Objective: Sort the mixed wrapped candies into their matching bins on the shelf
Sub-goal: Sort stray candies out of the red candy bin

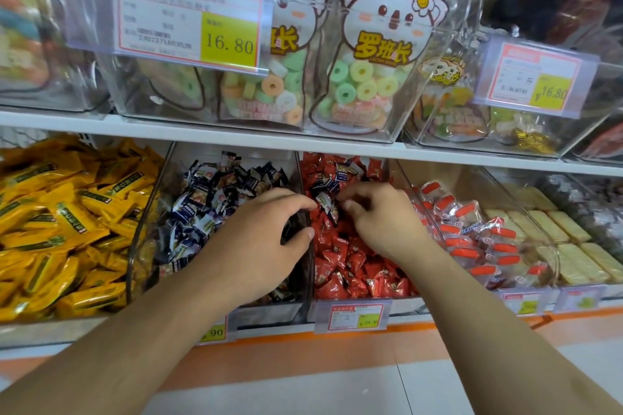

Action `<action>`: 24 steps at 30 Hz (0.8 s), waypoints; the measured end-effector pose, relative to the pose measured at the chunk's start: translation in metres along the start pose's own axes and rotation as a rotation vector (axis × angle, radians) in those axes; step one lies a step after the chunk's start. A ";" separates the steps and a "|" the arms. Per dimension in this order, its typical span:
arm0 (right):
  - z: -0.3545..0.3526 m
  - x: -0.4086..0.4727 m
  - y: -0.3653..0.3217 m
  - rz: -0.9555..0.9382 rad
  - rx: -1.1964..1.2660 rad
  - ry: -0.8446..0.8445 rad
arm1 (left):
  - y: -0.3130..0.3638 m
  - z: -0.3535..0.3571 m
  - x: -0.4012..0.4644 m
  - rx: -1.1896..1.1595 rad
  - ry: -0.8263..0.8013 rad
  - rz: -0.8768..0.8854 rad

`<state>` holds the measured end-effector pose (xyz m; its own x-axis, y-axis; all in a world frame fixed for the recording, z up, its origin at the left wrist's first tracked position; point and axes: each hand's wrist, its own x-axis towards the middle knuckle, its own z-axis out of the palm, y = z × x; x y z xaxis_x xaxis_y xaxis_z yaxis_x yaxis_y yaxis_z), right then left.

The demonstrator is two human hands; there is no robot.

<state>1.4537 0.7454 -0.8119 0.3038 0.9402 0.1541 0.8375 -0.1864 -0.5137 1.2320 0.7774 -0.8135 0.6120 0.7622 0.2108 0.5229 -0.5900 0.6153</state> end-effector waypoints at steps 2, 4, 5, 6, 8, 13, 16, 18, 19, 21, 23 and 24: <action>0.007 0.001 0.001 -0.012 -0.047 -0.035 | -0.001 0.000 0.000 -0.002 -0.002 0.000; 0.015 0.003 0.001 -0.034 -0.100 -0.050 | -0.001 0.000 0.000 -0.003 -0.001 -0.002; 0.019 0.004 0.001 -0.039 -0.129 -0.046 | -0.001 0.001 0.000 -0.002 -0.001 -0.002; 0.022 0.005 0.002 -0.033 -0.153 -0.038 | -0.001 0.001 0.000 -0.002 -0.001 -0.002; 0.026 0.007 0.003 -0.001 -0.186 -0.021 | -0.001 0.001 0.000 0.000 -0.002 -0.001; 0.029 0.005 0.004 -0.035 -0.273 0.045 | 0.000 0.000 0.000 -0.005 -0.002 -0.001; 0.030 0.004 0.005 -0.071 -0.289 0.074 | 0.001 -0.001 -0.001 -0.004 -0.003 -0.006; 0.028 0.005 0.007 -0.086 -0.230 0.112 | 0.002 -0.001 -0.002 -0.003 -0.003 -0.010; 0.025 0.005 0.006 -0.075 -0.169 0.131 | 0.001 -0.001 -0.002 -0.004 -0.003 -0.012; 0.013 0.005 0.002 -0.024 -0.017 0.156 | 0.000 -0.003 -0.002 -0.012 0.000 -0.017; -0.002 0.003 -0.006 0.017 0.142 0.162 | 0.001 -0.005 -0.001 -0.026 0.014 -0.028; -0.010 0.001 -0.011 0.027 0.239 0.144 | 0.001 -0.005 -0.001 -0.033 0.029 -0.036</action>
<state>1.4491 0.7452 -0.7971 0.4002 0.8826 0.2469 0.7025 -0.1224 -0.7011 1.2290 0.7775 -0.8088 0.5753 0.7906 0.2096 0.5239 -0.5530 0.6479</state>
